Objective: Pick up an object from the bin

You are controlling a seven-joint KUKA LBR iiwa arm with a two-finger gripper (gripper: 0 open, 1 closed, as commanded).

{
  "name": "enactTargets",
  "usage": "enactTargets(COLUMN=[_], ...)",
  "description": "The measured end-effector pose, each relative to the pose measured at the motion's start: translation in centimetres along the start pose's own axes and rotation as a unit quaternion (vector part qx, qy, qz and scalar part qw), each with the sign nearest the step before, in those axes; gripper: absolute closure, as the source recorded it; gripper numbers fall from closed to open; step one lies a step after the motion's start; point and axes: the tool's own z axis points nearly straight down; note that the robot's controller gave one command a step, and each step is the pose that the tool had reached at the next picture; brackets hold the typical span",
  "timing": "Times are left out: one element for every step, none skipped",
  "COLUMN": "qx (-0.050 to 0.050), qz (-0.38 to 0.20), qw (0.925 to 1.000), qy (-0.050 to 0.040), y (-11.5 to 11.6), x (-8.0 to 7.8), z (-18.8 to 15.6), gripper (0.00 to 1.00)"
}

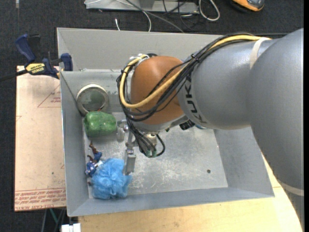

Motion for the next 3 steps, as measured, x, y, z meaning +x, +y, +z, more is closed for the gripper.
enactTargets(qx=[-0.001, 0.002, 0.0], qz=[0.003, -0.081, -0.3], qw=[1.0, 0.9966, 0.9539], qy=[-0.0034, -0.0159, -0.0084], y=[-0.1, 6.2, 6.0], x=[-0.2, 2.9, 4.7], z=[-0.5, 8.1, 2.3], gripper=[0.0, 0.0, 0.0])
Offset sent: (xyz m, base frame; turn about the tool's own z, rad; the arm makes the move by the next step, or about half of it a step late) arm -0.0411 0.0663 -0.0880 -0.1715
